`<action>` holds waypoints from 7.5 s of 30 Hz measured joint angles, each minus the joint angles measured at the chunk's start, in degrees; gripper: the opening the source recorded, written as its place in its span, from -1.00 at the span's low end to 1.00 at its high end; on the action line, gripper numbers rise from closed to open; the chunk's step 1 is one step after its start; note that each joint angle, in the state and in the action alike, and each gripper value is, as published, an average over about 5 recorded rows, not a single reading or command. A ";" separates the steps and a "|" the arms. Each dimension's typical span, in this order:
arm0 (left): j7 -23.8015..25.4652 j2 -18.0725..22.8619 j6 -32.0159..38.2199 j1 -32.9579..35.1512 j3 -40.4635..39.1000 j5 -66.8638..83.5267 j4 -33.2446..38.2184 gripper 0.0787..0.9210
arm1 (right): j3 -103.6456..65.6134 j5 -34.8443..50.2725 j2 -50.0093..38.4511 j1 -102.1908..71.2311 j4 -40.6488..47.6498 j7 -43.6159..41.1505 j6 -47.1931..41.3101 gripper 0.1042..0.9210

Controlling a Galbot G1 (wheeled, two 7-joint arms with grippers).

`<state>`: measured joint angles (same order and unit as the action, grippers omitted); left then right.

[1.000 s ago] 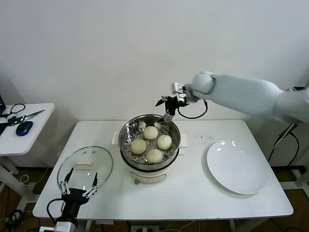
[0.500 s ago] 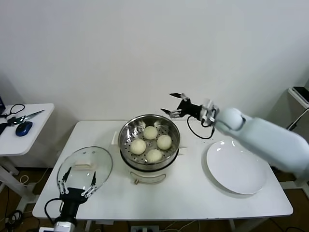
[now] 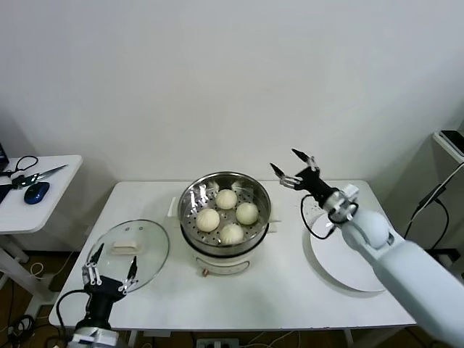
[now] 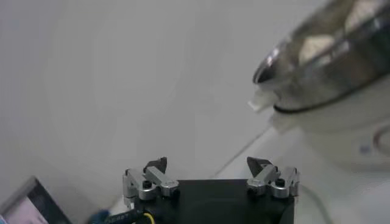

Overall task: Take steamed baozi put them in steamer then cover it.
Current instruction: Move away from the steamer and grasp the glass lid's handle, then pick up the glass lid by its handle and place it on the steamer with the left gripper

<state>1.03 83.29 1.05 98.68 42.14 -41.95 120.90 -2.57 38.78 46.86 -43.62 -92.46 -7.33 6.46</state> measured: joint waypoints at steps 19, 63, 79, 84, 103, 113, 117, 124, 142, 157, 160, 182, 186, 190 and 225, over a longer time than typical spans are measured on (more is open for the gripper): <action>-2.49 -3.39 -0.60 -8.92 -1.97 -38.79 -13.25 0.77 | -22.43 -6.36 6.96 -21.70 -0.34 -1.90 -1.75 0.76; -7.85 -6.11 3.08 -31.72 -1.82 -41.14 -42.92 -0.12 | -28.11 -14.45 12.65 -27.17 3.68 -4.95 -0.12 0.76; -6.41 -7.91 2.63 -29.24 -1.70 -37.06 -38.41 -0.83 | -28.11 -15.70 13.10 -26.44 4.80 -5.50 0.81 0.76; -6.00 -9.45 0.45 -25.81 -1.26 -34.52 -31.95 -0.83 | -28.10 -15.94 12.90 -26.04 5.37 -5.69 1.03 0.76; -1.17 -22.07 -23.09 -17.33 -8.72 -30.19 -3.58 -0.83 | -26.36 -17.29 11.62 -23.40 7.71 -5.91 1.04 0.76; 8.95 -27.67 -36.21 -30.58 -27.02 -31.98 0.01 -0.83 | -26.61 -18.56 12.08 -22.71 9.42 -5.95 1.42 0.76; 13.72 -26.03 -39.15 -36.58 -34.08 -35.08 -0.91 -0.83 | -27.00 -19.18 12.23 -22.72 10.03 -6.15 1.71 0.76; 19.55 -19.80 -42.36 -43.00 -42.65 -41.40 -4.54 -0.83 | -27.75 -19.81 12.15 -22.79 10.99 -6.29 2.10 0.76; 22.53 -4.16 -43.26 -49.11 -50.81 -48.19 -15.39 -0.83 | -28.74 -21.11 12.55 -22.92 12.92 -6.78 2.95 0.76; 20.86 -0.45 -43.23 -50.46 -50.91 -48.06 -21.56 -0.83 | -29.34 -21.72 13.06 -23.07 13.68 -7.36 3.52 0.76; 20.46 -0.30 -43.23 -50.59 -50.75 -47.72 -22.36 -0.83 | -29.49 -21.85 13.07 -23.09 13.88 -7.50 3.61 0.76; 16.66 0.50 -43.26 -50.67 -49.55 -44.02 -25.42 -0.83 | -29.96 -23.10 13.71 -23.31 14.41 -8.63 4.20 0.76; 15.71 0.56 -43.28 -50.59 -49.59 -43.59 -25.80 -0.83 | -30.08 -23.33 13.93 -23.35 14.41 -8.90 4.31 0.76; 15.03 0.30 -43.26 -50.42 -49.71 -43.53 -25.94 -0.83 | -30.15 -23.47 14.05 -23.36 14.45 -9.15 4.39 0.76; 15.66 -2.07 -43.29 -49.89 -49.98 -42.91 -23.52 -0.17 | -30.57 -24.41 14.49 -22.89 14.95 -10.53 4.39 0.76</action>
<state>16.69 81.22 -42.24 48.79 -7.84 -84.87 97.37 -33.13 14.37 61.35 -66.51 -77.51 -17.86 10.85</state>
